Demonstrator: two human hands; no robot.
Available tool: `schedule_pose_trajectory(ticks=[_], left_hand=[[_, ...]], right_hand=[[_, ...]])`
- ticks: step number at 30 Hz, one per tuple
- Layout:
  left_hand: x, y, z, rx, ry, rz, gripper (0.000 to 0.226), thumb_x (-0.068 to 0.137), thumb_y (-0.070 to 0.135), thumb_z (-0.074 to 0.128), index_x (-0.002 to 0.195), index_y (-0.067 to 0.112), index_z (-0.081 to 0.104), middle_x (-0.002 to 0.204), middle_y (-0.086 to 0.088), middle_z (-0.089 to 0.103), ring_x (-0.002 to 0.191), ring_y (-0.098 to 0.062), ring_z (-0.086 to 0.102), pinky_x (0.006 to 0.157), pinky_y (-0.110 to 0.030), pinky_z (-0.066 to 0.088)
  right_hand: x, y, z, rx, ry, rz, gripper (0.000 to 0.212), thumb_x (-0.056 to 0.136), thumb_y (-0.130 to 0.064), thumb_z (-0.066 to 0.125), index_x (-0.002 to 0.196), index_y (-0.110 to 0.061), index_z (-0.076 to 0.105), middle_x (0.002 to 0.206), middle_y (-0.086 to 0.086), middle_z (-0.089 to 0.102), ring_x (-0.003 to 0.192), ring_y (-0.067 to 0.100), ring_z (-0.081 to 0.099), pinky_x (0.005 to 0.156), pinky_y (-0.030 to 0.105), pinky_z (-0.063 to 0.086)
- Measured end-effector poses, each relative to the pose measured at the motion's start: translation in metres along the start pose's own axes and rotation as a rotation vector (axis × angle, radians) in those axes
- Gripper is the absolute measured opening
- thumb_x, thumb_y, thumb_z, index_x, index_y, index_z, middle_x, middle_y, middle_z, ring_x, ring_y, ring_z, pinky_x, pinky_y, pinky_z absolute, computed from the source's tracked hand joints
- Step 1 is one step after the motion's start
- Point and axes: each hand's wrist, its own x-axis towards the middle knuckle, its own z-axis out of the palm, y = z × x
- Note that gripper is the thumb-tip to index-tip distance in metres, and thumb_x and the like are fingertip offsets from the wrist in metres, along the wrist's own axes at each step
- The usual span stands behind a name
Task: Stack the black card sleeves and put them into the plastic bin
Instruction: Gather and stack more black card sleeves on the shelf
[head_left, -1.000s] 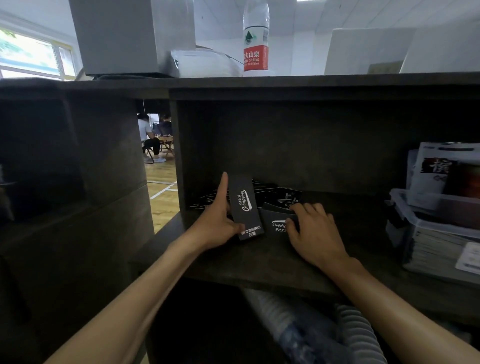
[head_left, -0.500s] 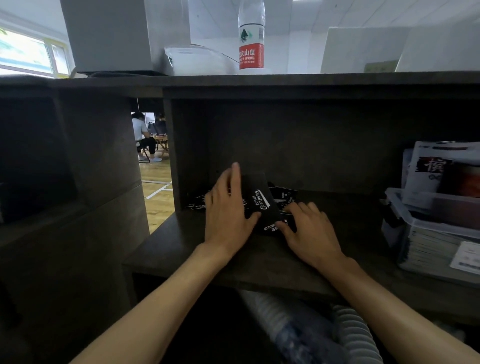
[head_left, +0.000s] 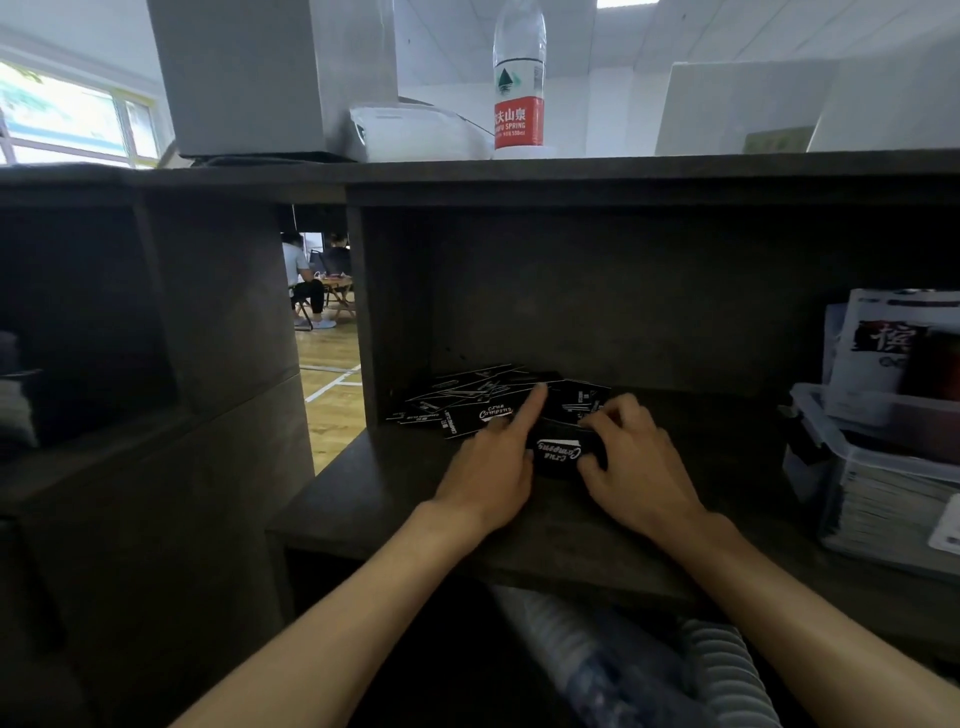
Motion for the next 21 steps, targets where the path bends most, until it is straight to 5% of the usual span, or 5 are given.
schedule_pose_trajectory(ticks=[8,10,14,17,21], left_hand=[[0.028,-0.012,-0.007,-0.194,-0.039,-0.021,0.049,0.100,0.021,0.043,0.148,0.029,0.039,0.137,-0.006,0.058,0.126,-0.025,0.053,0.105,-0.028,0.038],[0.040,-0.029,-0.013,-0.070,0.023,-0.092,0.045,0.100,0.020,0.043,0.145,0.024,0.044,0.132,-0.009,0.061,0.121,-0.029,0.056,0.103,-0.036,0.043],[0.037,-0.038,-0.009,0.278,-0.233,-0.102,0.034,0.101,0.035,0.042,0.127,0.019,0.059,0.130,-0.008,0.059,0.121,-0.028,0.052,0.101,-0.040,0.042],[0.026,-0.037,-0.003,0.260,-0.028,-0.031,0.021,0.097,0.030,0.051,0.108,0.021,0.066,0.109,-0.006,0.065,0.105,-0.025,0.060,0.084,-0.033,0.044],[0.035,-0.031,-0.015,0.270,-0.151,-0.200,0.042,0.093,0.038,0.061,0.130,0.020,0.053,0.127,-0.007,0.058,0.119,-0.027,0.054,0.100,-0.043,0.044]], right_hand=[[-0.002,-0.002,0.009,-0.100,0.001,0.084,0.042,0.089,-0.041,0.051,0.127,-0.024,0.047,0.122,-0.001,0.055,0.112,0.017,0.047,0.092,0.041,0.044],[-0.002,-0.002,0.010,-0.093,0.035,0.114,0.039,0.088,-0.041,0.051,0.123,-0.023,0.049,0.118,0.000,0.057,0.108,0.017,0.050,0.088,0.038,0.045],[-0.002,0.001,0.009,-0.115,0.052,0.206,0.041,0.089,-0.041,0.053,0.125,-0.021,0.049,0.120,0.003,0.058,0.110,0.018,0.051,0.089,0.038,0.047],[-0.002,0.003,0.010,-0.135,0.062,0.238,0.043,0.090,-0.041,0.053,0.127,-0.020,0.049,0.121,0.004,0.058,0.112,0.020,0.051,0.090,0.039,0.047],[-0.002,0.001,0.008,-0.143,0.078,0.239,0.039,0.090,-0.040,0.053,0.123,-0.020,0.051,0.118,0.005,0.059,0.109,0.021,0.052,0.086,0.038,0.046]])
